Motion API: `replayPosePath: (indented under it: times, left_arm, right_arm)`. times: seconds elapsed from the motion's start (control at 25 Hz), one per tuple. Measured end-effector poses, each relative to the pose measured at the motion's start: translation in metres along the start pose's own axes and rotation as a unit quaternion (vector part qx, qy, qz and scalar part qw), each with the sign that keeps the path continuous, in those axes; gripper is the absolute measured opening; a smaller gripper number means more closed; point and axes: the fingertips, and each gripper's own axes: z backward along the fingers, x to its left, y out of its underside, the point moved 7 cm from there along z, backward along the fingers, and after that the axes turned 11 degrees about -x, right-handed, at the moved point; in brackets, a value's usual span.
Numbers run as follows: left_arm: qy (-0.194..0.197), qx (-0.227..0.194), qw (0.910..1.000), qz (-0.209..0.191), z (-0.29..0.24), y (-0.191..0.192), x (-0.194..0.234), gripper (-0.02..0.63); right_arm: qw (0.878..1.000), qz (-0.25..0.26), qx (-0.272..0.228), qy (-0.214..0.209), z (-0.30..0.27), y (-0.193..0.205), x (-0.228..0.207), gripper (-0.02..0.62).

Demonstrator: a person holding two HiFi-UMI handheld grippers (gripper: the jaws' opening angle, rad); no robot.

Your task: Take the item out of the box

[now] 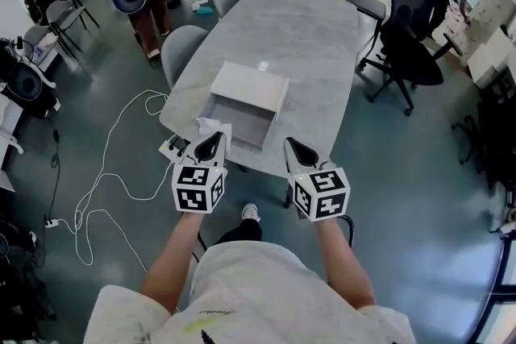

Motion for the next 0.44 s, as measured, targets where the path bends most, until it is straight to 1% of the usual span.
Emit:
replayPosePath:
  times: [0.44]
  left_arm:
    - [0.002, 0.004, 1.0000, 0.001, -0.0048, 0.0020, -0.0030, 0.018]
  right_arm:
    - [1.000, 0.001, 0.003, 0.002, 0.0009, 0.0011, -0.0033, 0.005]
